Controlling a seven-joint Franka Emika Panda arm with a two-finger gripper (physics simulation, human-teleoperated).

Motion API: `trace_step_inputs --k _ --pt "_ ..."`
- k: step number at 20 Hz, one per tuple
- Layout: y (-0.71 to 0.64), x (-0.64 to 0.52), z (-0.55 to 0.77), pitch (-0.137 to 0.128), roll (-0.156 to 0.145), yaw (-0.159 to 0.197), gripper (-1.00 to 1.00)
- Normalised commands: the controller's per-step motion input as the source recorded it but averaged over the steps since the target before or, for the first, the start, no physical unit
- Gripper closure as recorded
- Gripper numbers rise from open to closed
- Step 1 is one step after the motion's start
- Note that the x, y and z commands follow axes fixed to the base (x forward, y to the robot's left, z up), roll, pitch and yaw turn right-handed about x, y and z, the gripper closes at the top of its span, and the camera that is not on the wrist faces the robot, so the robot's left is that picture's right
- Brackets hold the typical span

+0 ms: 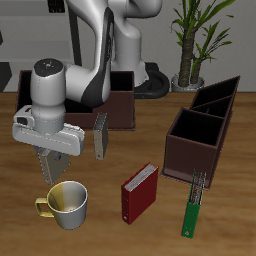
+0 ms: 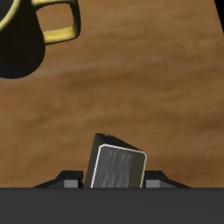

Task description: Place the right yellow book into the back desk caddy's back compartment and place the green book into the left desk caddy's back compartment and place the left yellow book into the left desk caddy's left compartment

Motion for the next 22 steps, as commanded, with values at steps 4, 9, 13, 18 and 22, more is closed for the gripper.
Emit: trace_step_inputs --k 4,9,13,18,22 --pt "0.23 0.04 0.07 0.017 0.035 0.065 1.0" --pt "0.01 0.16 0.29 0.041 0.012 -0.021 1.0" --pt "0.17 -0.07 0.74 -0.036 0.014 0.099 1.0" --pt "0.19 -0.22 0.91 -0.109 0.002 0.21 1.0" --pt "-0.01 -0.37 0.79 -0.107 0.026 0.099 1.0"
